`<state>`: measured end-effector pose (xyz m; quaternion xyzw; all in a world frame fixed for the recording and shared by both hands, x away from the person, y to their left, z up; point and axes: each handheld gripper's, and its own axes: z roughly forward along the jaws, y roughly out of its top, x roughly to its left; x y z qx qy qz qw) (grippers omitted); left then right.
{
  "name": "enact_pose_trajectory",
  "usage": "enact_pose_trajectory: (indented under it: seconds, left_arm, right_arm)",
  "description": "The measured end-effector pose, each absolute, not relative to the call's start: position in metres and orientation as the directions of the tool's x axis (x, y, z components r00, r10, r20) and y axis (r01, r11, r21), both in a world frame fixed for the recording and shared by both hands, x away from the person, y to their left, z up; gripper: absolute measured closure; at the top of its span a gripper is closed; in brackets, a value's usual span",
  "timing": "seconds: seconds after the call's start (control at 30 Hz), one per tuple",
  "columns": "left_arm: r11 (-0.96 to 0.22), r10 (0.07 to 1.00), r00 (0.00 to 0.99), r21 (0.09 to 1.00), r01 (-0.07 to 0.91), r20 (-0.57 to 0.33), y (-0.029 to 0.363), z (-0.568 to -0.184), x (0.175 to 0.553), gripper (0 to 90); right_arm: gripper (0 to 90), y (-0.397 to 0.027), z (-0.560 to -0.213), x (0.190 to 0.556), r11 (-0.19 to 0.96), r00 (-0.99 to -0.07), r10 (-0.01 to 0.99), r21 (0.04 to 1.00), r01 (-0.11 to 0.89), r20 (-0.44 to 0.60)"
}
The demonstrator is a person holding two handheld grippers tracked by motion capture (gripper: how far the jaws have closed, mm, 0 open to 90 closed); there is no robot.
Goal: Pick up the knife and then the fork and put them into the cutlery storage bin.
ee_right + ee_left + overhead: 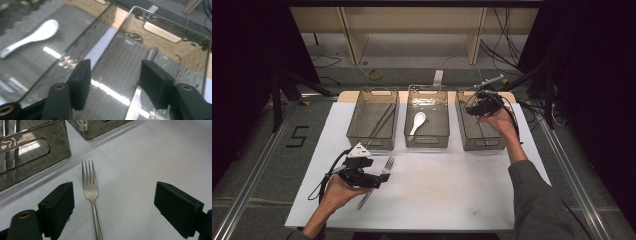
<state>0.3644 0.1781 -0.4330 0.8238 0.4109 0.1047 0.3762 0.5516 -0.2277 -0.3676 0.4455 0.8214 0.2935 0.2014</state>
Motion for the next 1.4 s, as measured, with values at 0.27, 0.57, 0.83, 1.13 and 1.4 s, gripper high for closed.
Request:
enact_pose_trajectory:
  seconds: [0.27,0.57,0.83,1.13,1.4]
  left_arm:
    - [-0.419,0.776,0.622,0.653,0.631,-0.103,0.178,-0.436,0.367,16.1]
    - [-0.420,0.804,0.587,0.610,0.672,-0.095,0.181,-0.438,0.369,20.7]
    - [-0.468,0.808,0.586,0.535,0.704,-0.064,0.178,-0.443,0.369,26.3]
    - [-0.518,0.790,0.611,0.479,0.709,-0.051,0.176,-0.447,0.367,34.1]
    - [-0.543,0.779,0.625,0.439,0.716,-0.054,0.174,-0.449,0.368,37.7]
  right_arm:
    - [37.3,-0.228,-0.366,0.498,0.397,-0.601,0.799,0.740,0.543,0.012]
    - [35.4,-0.231,-0.374,0.431,0.351,-0.667,0.742,0.809,0.471,0.067]
    - [34.1,-0.230,-0.394,0.400,0.320,-0.692,0.716,0.835,0.448,0.096]
    - [33.1,-0.233,-0.412,0.381,0.293,-0.706,0.690,0.832,0.471,0.157]
    - [31.8,-0.233,-0.419,0.372,0.276,-0.704,0.690,0.838,0.470,0.168]
